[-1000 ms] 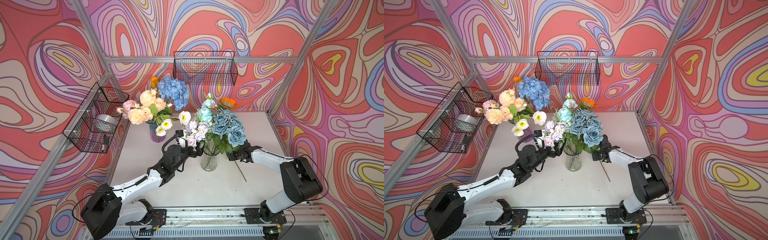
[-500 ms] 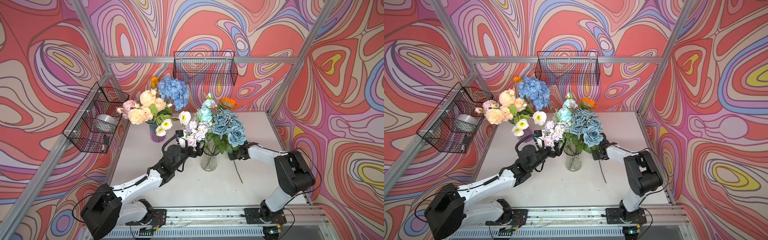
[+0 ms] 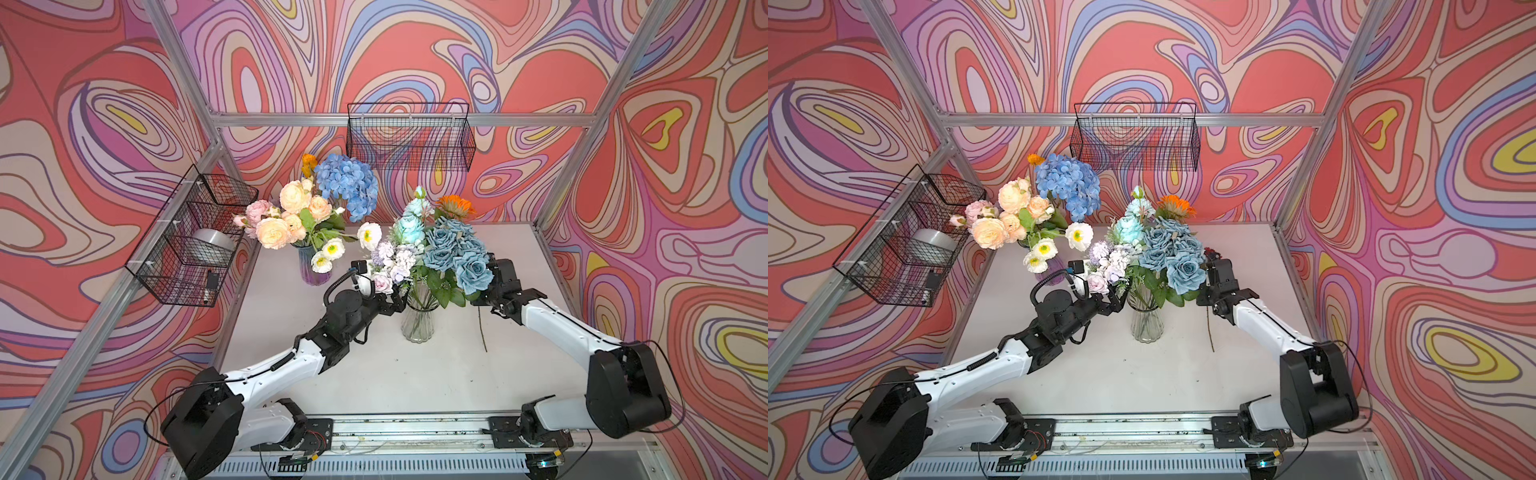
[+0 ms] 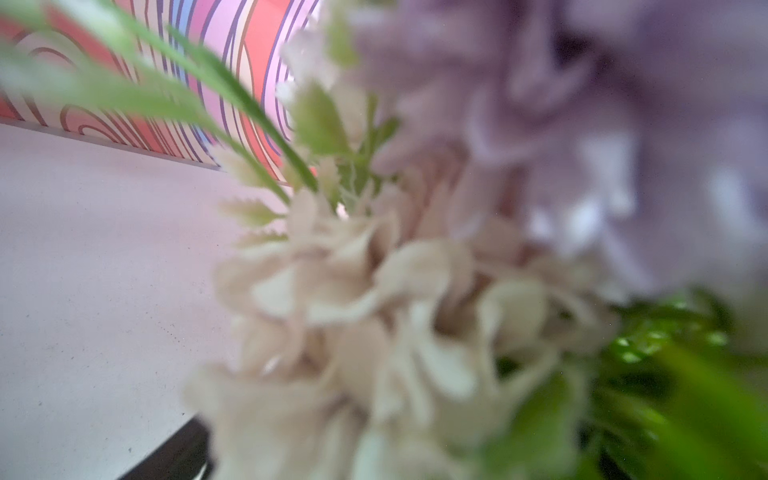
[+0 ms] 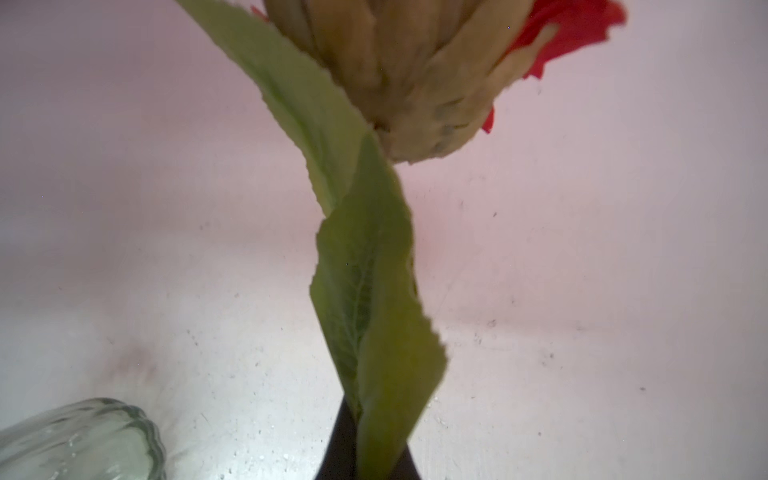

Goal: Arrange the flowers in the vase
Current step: 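Lift the red gerbera upright with the right gripper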

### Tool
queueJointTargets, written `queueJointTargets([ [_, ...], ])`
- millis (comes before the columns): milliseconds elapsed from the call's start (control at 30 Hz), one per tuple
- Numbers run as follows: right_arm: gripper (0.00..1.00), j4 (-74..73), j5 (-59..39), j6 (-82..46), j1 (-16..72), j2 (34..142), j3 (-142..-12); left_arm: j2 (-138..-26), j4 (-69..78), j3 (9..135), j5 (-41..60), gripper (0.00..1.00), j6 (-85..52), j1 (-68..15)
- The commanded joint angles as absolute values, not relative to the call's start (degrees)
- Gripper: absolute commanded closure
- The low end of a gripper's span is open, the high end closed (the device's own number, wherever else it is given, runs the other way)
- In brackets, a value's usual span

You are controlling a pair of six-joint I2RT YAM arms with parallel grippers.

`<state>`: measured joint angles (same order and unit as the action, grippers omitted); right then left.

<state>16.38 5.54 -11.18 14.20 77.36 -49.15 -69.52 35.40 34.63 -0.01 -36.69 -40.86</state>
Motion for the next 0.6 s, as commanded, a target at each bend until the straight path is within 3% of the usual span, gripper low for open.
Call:
queueJointTargets([
  [0, 1.00, 12.6, 9.9, -12.7, 14.0, 70.6, -47.9, -68.6, 36.8, 35.1, -0.4, 0.02, -36.8, -40.6],
  [233, 1.00, 8.2, 9.0, -11.9, 14.0, 57.9, -49.2, -68.8, 37.0, 35.2, -0.5, 0.02, -36.9, -40.6],
  [567, 1.00, 10.9, 2.8, -9.3, 14.0, 50.7, -61.3, -69.0, 36.9, 35.7, -0.1, 0.02, -36.8, -40.6],
])
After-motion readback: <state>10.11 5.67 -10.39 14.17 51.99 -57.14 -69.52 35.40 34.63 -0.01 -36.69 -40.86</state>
